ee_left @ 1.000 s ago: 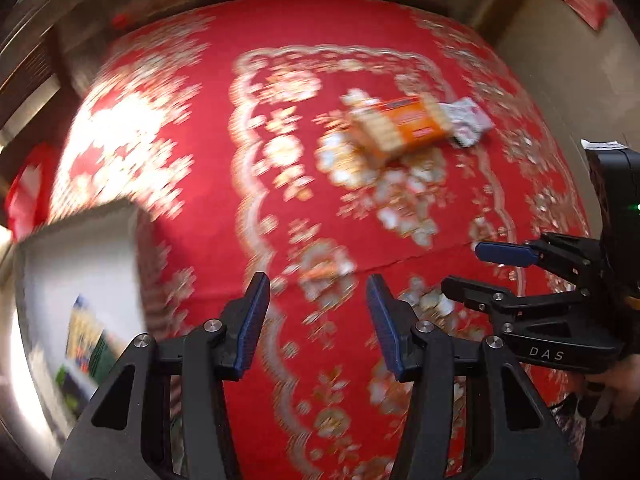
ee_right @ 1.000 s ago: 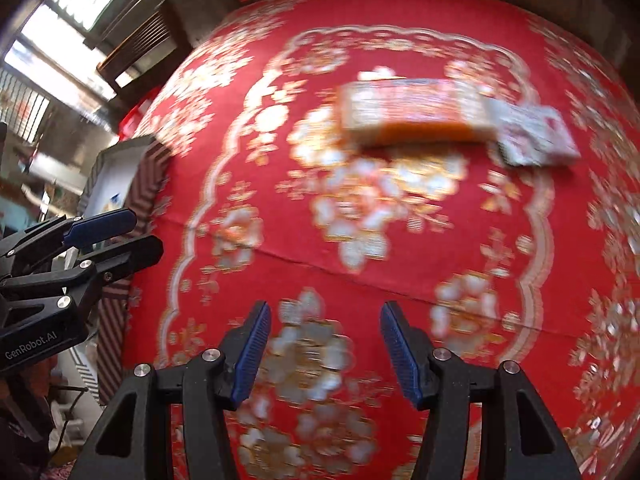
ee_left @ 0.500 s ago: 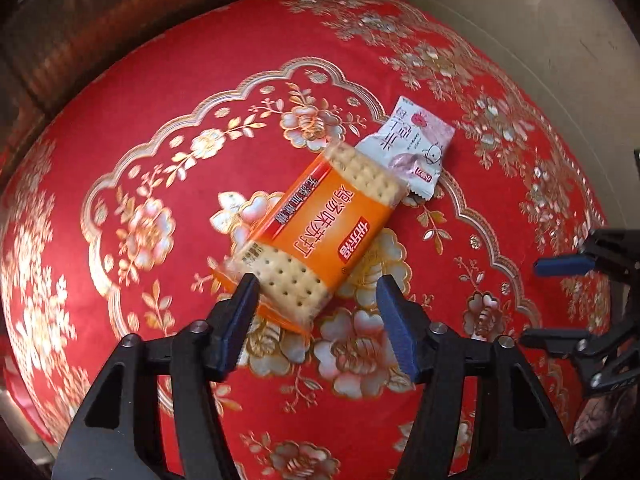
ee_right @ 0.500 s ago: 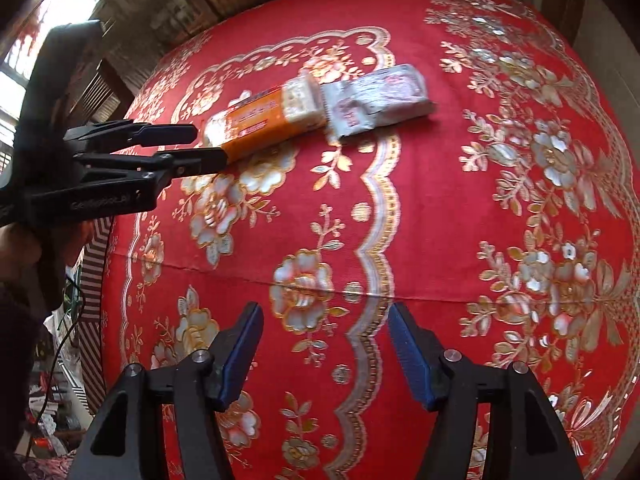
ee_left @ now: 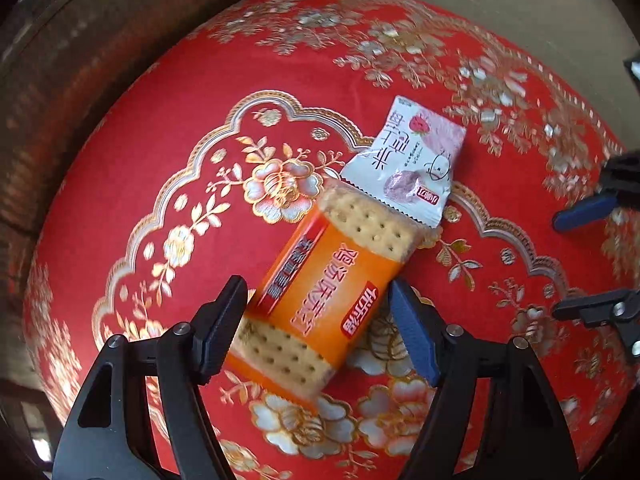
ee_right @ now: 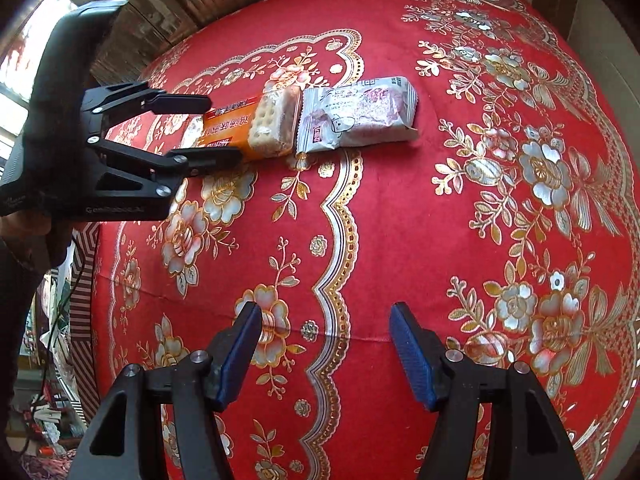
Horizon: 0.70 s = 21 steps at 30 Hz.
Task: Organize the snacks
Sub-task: 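Grasp the orange cracker pack with left tool while right tool grasps strawberry pouch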
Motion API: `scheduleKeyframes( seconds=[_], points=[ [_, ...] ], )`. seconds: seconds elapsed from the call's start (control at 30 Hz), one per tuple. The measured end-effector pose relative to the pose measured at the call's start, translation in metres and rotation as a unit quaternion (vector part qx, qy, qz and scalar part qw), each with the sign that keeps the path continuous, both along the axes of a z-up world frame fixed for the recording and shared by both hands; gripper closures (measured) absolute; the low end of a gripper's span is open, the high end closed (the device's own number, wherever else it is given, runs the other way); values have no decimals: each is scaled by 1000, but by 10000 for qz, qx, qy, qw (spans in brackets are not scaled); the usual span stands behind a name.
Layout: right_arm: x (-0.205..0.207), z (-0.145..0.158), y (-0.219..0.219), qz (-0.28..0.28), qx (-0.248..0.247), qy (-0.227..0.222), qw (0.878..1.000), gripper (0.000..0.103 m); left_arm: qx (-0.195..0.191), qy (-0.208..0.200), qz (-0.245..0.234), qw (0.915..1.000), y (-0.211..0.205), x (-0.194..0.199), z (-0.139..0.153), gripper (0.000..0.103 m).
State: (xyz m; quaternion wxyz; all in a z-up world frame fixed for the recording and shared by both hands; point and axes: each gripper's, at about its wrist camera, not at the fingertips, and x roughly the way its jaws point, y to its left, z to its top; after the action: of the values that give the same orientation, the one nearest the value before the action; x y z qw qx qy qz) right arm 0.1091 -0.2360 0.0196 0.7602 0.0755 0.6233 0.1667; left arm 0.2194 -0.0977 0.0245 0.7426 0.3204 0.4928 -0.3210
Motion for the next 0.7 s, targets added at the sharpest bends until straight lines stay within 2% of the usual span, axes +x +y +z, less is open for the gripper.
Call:
scheduleKeyframes(
  seconds=[0.1,0.2,0.3,0.4,0.47,0.53,0.6,0.63,0.7],
  points=[
    [6,0,-2,59,-79,-11,10000,39,129,-213,-207,9995,-7,0,-1,26],
    [22,3,-5,25,-124,-78,9999,39,60,-92,-44,9999,-5,3,-2,26],
    [43,10,-9,-67,-186,-251,9995,39,-116,65,237,9996,1,3,-2,35],
    [71,17,-10,3,-453,-464,9979,38,-225,216,528,9981,10,-5,-3,46],
    [88,21,-4,438,-718,-633,9944,35,-325,400,801,9955,15,-10,-4,49],
    [102,23,2,1079,-1073,-773,9853,34,-399,519,1000,9928,21,-20,-4,49],
    [110,20,8,1664,-1430,-828,9721,33,-509,620,1190,9896,27,-23,-3,49],
    [113,18,13,2003,-1665,-866,9616,33,-553,663,1262,9882,30,-28,-2,49],
    [118,15,20,2489,-1866,-935,9458,33,-580,687,1365,9865,32,-31,-1,49]
  ],
)
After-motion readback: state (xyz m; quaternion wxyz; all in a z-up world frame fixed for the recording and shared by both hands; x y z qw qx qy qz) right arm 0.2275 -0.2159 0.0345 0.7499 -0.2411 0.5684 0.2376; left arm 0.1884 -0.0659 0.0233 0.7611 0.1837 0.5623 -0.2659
